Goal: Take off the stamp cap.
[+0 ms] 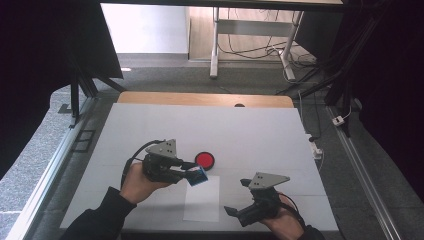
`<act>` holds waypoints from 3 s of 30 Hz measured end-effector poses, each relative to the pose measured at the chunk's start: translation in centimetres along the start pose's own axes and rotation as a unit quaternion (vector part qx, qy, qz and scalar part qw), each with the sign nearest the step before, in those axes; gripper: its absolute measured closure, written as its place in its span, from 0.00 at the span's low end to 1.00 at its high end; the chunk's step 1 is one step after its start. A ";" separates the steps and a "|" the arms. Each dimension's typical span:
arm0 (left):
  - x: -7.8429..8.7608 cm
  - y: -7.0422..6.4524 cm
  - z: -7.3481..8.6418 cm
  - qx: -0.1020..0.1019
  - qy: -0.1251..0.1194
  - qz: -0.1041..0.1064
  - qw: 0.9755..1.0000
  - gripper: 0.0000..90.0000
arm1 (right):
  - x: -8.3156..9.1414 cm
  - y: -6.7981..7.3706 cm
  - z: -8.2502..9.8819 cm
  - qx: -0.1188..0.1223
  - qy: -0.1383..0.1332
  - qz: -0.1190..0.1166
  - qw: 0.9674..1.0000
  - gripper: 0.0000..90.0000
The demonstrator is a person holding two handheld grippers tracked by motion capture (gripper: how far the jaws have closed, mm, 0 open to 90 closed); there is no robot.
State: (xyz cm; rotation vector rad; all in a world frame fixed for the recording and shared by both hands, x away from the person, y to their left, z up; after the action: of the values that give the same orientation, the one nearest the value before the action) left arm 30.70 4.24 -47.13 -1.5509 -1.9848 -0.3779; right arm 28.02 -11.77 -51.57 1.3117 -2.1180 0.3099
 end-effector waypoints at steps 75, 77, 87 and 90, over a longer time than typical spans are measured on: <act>0.3 -2.5 -0.4 -0.092 -0.031 0.078 0.992 0.79 | -4.9 3.2 -4.3 0.034 0.006 -0.230 0.973 0.77; 0.3 -2.6 -0.3 -0.093 -0.027 0.083 0.992 0.79 | -4.9 3.2 -4.2 0.057 0.010 -0.220 0.974 0.77; 0.2 -2.8 -0.3 -0.096 -0.022 0.085 0.992 0.79 | -4.7 3.3 -4.1 0.074 0.014 -0.215 0.974 0.77; 0.1 -2.8 -0.2 -0.101 -0.017 0.082 0.991 0.79 | -4.8 3.3 -3.8 0.081 0.024 -0.210 0.974 0.77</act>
State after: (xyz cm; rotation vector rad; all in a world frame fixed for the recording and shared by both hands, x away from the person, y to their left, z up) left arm 28.04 3.40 -46.57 -1.8417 -1.8747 -0.5006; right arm 28.08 -4.78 -51.12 1.7862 -1.7453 0.3341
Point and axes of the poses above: each handheld gripper's, and its own axes: x roughly backward along the jaws, z roughly out of its underside, y roughly to its left, the point moved 10 cm from there along -x, roughly forward along the jaws, and after that the axes turned 2 degrees about y, right-handed, at the moved point
